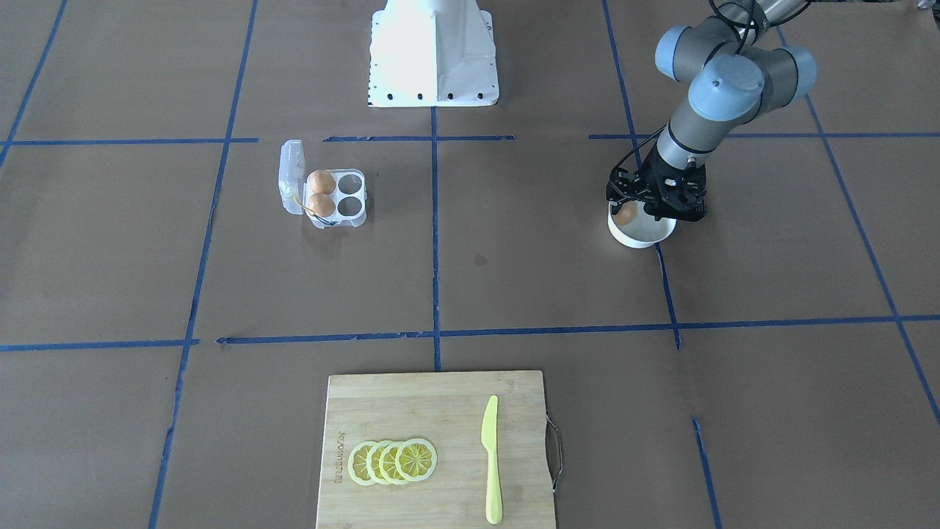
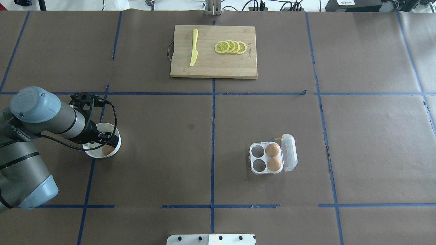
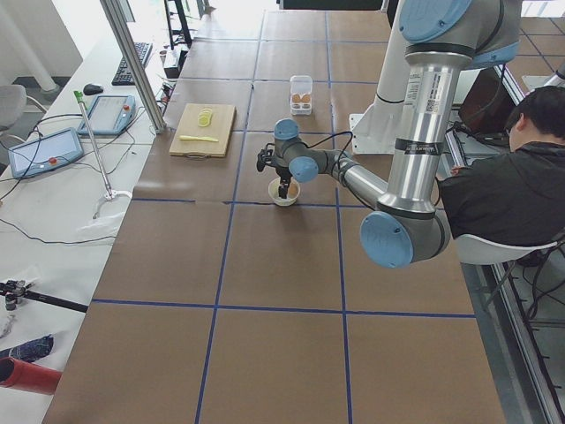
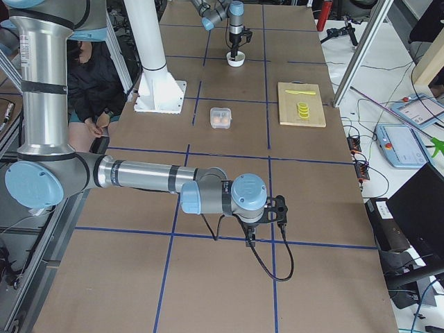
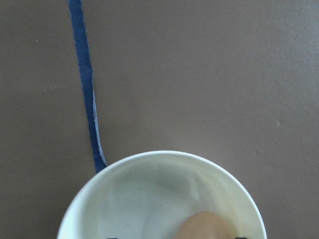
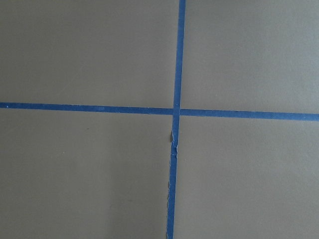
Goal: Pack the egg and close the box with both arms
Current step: 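Lower the left gripper into the bowl and close it on the egg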
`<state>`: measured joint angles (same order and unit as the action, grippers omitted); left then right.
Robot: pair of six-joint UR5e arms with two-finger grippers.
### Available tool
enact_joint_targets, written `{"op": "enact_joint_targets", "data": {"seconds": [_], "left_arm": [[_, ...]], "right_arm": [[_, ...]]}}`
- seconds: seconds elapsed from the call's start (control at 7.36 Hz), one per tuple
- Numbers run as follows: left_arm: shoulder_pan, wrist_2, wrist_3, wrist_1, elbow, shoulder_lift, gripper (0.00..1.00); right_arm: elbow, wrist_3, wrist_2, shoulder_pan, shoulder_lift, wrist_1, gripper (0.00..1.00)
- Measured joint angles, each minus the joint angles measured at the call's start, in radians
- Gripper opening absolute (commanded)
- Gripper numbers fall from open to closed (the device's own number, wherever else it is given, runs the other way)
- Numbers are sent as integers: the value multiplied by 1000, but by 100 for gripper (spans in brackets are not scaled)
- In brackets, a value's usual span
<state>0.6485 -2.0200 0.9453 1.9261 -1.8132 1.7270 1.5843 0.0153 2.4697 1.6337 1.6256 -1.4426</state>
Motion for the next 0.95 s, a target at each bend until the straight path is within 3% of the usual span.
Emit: {"op": "enact_joint_targets", "data": {"seconds": [0.95], "left_arm": [[-13,1,12,-8,-3,-5,83]], "right_arm": [[3,0,0,0,0,1,100]]}}
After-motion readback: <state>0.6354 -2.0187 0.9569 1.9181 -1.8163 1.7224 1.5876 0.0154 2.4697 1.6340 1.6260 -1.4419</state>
